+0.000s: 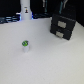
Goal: Open the kcup holder, insert the kcup into the holder, and close the kcup holder
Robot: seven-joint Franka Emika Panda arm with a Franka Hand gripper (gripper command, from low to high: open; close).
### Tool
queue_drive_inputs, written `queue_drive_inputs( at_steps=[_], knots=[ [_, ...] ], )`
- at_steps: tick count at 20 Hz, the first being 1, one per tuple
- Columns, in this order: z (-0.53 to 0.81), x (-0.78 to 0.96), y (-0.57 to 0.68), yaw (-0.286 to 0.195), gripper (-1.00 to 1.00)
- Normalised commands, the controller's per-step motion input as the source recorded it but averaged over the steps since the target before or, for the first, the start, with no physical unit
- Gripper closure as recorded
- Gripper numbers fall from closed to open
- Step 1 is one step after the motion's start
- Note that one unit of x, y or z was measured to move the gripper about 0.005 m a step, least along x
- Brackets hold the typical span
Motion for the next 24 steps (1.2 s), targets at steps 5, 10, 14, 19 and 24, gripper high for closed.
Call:
queue_drive_inputs(
  at_steps=[5, 10, 14, 19, 24],
  knots=[
    [-0.02, -0.26, 0.71, -0.186, -1.0],
    [-0.1, -0.28, 0.71, -0.177, -1.0],
    [-0.19, -0.3, 0.65, -0.168, -1.0],
    [-0.26, -0.3, 0.54, -0.16, -1.0],
    [-0.39, -0.26, 0.32, -0.108, -1.0]
  ],
)
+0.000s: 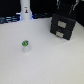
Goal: Open the kcup holder, insert the kcup into the holder, and close the kcup holder
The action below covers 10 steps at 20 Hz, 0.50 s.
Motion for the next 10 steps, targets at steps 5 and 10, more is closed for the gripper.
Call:
queue_drive_inputs(
  at_steps=[5, 10],
  knots=[
    [-0.39, -0.17, 0.17, -0.048, -1.0],
    [-0.29, -0.16, 0.1, -0.041, -1.0]
  ],
)
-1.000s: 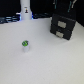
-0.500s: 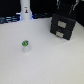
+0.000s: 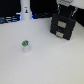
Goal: Open the kcup holder, insert the kcup into the holder, and close the kcup holder
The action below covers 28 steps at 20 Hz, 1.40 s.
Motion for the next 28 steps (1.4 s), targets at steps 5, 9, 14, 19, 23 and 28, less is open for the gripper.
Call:
queue_drive_inputs(
  at_steps=[5, 9, 14, 19, 23, 28],
  knots=[
    [-0.27, -0.17, 0.14, 0.016, -1.0],
    [-0.36, -0.29, 0.11, 0.01, -1.0],
    [-0.19, -0.2, -0.01, 0.015, -1.0],
    [0.09, 0.0, -0.46, 0.079, -1.0],
    [-0.1, -0.09, -0.18, 0.062, -1.0],
    [-0.42, -0.26, 0.15, -0.01, -1.0]
  ],
)
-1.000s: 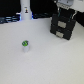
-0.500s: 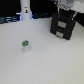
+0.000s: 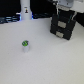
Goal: Open the kcup holder, insert the kcup into the holder, and close the kcup holder
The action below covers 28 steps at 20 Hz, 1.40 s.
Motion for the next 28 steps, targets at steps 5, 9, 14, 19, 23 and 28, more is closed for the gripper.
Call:
queue_drive_inputs(
  at_steps=[5, 9, 14, 19, 23, 28],
  knots=[
    [-0.45, -0.26, 0.09, -0.001, -1.0],
    [-0.36, -0.32, 0.05, 0.0, -1.0],
    [-0.11, -0.09, 0.02, -0.011, 1.0],
    [-0.01, 0.0, -0.01, -0.012, 1.0],
    [-0.01, 0.01, -0.02, -0.008, 1.0],
    [-0.01, 0.01, -0.02, -0.007, 1.0]
  ],
)
